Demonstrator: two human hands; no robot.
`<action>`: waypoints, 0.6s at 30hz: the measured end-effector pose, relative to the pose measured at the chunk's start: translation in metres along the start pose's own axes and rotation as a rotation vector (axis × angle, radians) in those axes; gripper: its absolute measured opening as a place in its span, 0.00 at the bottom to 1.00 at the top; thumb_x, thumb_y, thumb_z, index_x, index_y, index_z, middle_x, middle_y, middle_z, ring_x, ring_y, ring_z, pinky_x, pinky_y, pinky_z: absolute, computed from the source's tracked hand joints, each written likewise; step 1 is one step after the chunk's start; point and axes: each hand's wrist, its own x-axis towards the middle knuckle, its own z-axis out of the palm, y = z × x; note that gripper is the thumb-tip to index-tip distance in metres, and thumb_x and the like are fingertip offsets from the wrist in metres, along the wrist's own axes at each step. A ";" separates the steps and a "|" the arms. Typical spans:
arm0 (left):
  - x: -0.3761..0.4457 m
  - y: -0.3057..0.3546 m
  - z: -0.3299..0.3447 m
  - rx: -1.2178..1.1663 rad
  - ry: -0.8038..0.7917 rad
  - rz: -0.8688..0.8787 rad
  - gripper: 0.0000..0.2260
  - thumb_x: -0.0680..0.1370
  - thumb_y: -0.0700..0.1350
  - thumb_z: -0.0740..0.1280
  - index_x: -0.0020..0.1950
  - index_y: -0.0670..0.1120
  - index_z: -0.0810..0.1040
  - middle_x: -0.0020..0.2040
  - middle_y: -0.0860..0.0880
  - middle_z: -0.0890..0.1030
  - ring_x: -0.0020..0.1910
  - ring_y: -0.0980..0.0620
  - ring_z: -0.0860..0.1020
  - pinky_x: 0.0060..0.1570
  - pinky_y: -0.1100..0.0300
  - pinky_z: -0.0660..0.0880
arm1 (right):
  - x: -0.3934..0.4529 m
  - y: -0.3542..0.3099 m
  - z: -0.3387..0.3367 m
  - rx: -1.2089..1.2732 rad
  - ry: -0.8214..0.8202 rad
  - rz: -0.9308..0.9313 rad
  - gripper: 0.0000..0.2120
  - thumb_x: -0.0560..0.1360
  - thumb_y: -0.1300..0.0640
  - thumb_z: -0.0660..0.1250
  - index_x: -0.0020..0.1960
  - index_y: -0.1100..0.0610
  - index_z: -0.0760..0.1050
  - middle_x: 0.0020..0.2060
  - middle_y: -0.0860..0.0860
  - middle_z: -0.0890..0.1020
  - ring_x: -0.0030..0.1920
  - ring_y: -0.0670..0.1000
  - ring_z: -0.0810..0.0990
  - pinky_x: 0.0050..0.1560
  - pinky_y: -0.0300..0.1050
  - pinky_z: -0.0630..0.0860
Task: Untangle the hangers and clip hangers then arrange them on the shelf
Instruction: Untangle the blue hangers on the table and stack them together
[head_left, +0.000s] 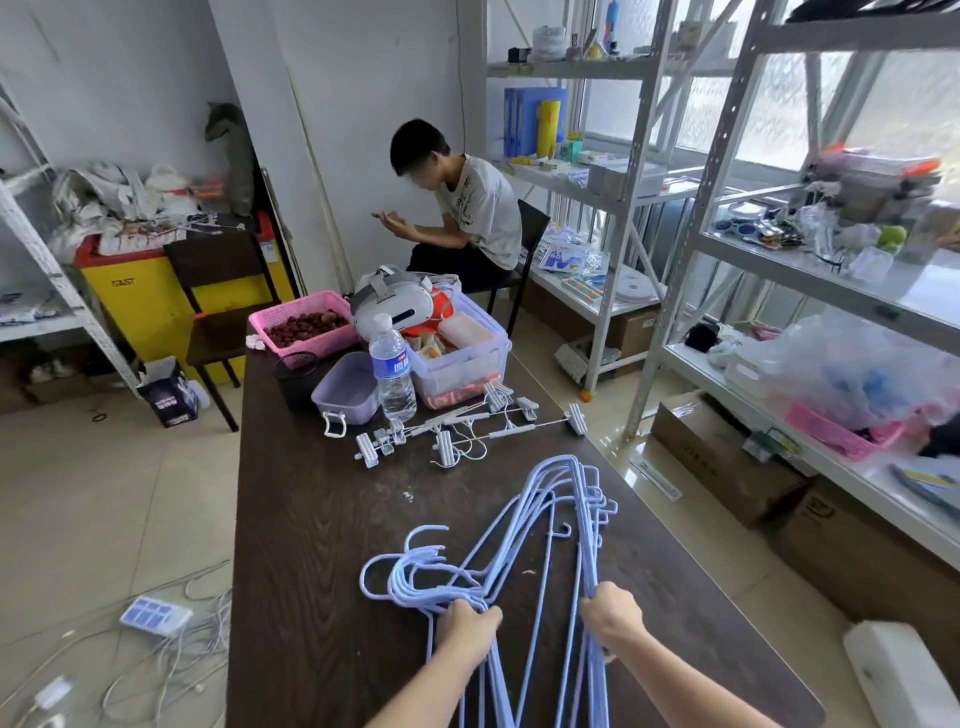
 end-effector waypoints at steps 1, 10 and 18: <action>-0.001 0.000 -0.001 0.013 0.000 -0.006 0.08 0.73 0.46 0.63 0.36 0.45 0.75 0.54 0.41 0.83 0.54 0.44 0.81 0.52 0.59 0.77 | 0.000 -0.001 0.002 0.002 -0.012 0.006 0.09 0.75 0.60 0.55 0.38 0.60 0.66 0.52 0.60 0.80 0.51 0.61 0.83 0.42 0.46 0.80; 0.010 -0.006 -0.002 0.125 0.026 0.017 0.11 0.74 0.49 0.63 0.32 0.49 0.70 0.56 0.43 0.82 0.57 0.46 0.78 0.53 0.60 0.74 | 0.006 -0.004 0.008 -0.075 -0.041 0.002 0.11 0.77 0.57 0.56 0.37 0.58 0.66 0.53 0.57 0.78 0.51 0.60 0.83 0.35 0.42 0.77; 0.003 -0.013 0.008 0.414 0.343 -0.047 0.36 0.65 0.64 0.68 0.66 0.46 0.65 0.66 0.47 0.67 0.67 0.48 0.67 0.62 0.55 0.69 | -0.001 0.004 0.020 -0.189 0.186 -0.018 0.20 0.77 0.47 0.61 0.62 0.58 0.64 0.62 0.56 0.69 0.66 0.58 0.69 0.59 0.50 0.72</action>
